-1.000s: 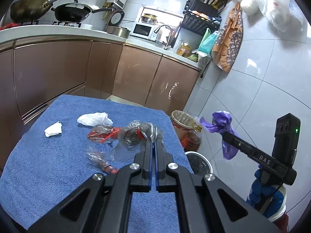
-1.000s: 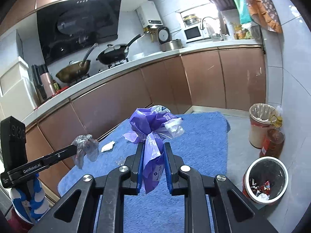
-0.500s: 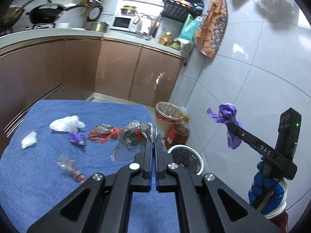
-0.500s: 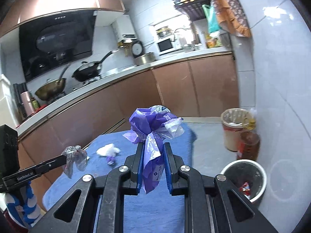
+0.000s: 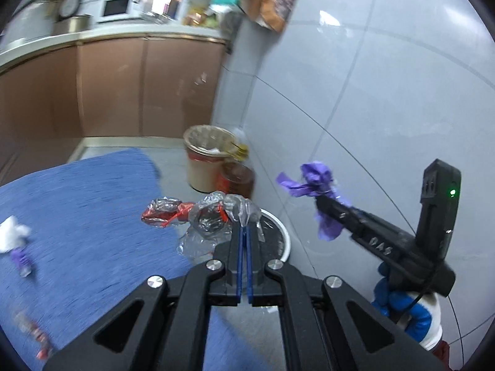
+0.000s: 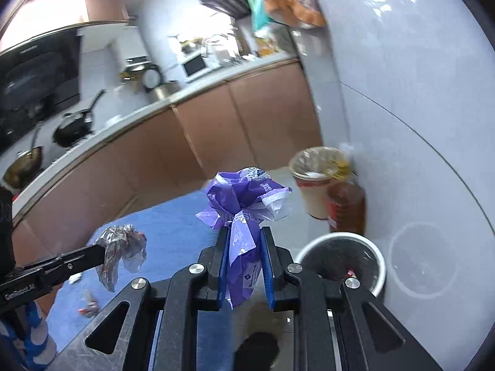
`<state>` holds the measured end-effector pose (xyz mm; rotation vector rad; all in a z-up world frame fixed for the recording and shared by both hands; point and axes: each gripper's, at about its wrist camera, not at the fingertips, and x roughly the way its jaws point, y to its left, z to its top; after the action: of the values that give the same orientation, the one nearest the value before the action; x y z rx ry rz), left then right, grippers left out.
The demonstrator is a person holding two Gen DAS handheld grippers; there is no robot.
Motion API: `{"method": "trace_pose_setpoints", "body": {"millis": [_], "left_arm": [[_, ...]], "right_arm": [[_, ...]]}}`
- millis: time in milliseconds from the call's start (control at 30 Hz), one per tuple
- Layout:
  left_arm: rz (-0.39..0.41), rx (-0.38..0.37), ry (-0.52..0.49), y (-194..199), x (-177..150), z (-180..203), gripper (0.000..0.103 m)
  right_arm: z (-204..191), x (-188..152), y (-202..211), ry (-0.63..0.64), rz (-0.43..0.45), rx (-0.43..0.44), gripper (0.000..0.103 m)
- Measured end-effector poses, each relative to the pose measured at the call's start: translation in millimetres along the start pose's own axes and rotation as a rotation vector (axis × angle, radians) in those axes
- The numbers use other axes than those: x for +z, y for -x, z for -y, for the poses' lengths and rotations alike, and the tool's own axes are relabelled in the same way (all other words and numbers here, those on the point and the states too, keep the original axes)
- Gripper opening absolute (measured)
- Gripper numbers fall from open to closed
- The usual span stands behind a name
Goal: Collect trash
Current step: 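Carry the clear bag and purple wrapper to the metal bin and open both tools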
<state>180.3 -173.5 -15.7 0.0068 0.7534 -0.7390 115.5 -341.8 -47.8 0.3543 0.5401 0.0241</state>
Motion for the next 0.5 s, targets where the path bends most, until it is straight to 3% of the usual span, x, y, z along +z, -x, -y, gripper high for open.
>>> {"method": "trace_pose_setpoints", "body": {"millis": [200,500], "left_arm": [[-0.082,-0.067,-0.032,-81.1,22.8,17.6,0.001],[-0.208,-0.159,0.012,-197.1,44.8,23.3,0.001]], "right_arm": [[50.1,-5.8,-39.9,-0.055,-0.058,-0.11,0.018],[106.8,-15.7,-102.5,-0.104,-0.151,-0.213,0.019]]}}
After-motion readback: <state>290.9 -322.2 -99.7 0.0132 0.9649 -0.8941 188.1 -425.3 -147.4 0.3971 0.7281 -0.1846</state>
